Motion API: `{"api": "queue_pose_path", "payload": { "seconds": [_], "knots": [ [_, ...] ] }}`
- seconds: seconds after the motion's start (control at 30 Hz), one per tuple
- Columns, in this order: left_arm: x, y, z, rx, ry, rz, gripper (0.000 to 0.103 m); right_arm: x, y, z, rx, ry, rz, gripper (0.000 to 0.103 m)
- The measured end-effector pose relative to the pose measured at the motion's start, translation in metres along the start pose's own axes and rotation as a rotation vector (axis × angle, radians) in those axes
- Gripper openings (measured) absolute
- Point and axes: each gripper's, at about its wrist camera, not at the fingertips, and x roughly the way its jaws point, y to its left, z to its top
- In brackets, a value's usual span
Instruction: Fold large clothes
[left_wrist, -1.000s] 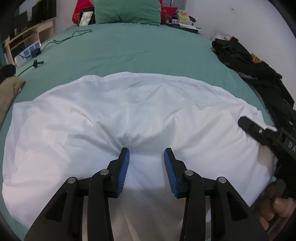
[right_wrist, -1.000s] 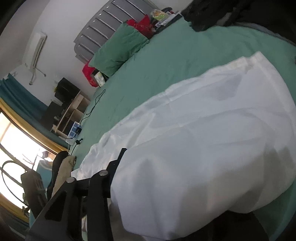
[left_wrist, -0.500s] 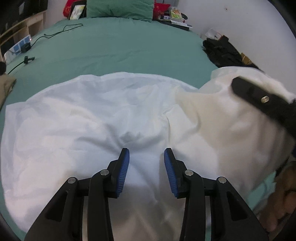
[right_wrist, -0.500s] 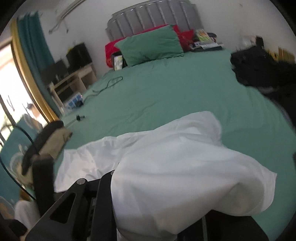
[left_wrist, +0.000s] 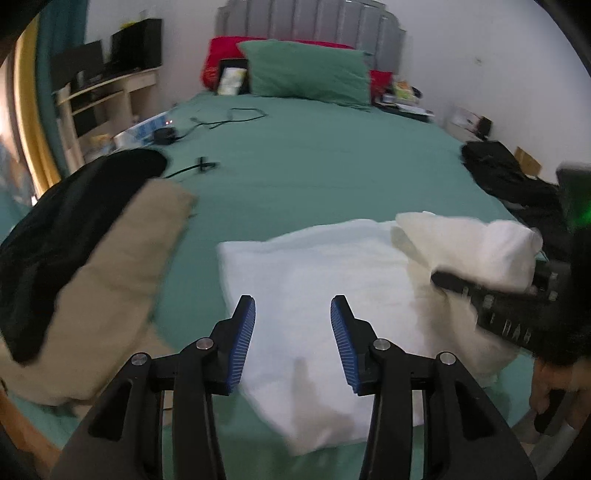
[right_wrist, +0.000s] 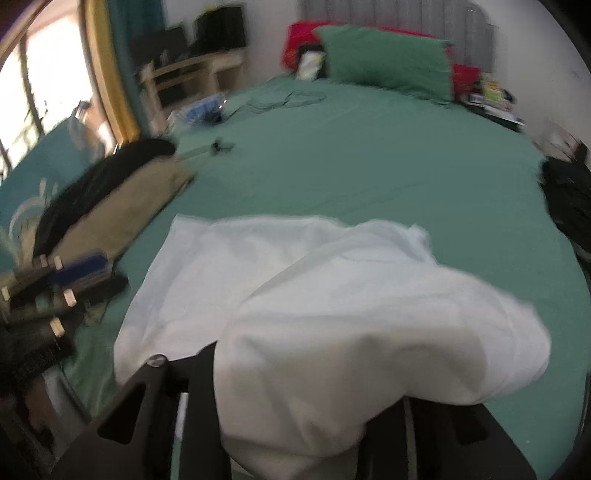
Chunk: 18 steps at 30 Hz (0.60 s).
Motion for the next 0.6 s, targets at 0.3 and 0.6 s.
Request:
{"api": "queue_pose_path", "payload": {
  "seconds": [0.3,0.6],
  "knots": [
    [-0.016,0.072,-0.004,-0.218,-0.009,-0.045,0.049,0.035,0.093,-0.025,-0.269,0.234,0.365,0.085],
    [-0.006,0.042,-0.007,-0.135,0.043,-0.141,0.058,-0.021,0.045,-0.04,-0.117,0.102,0.404,0.085]
  ]
}}
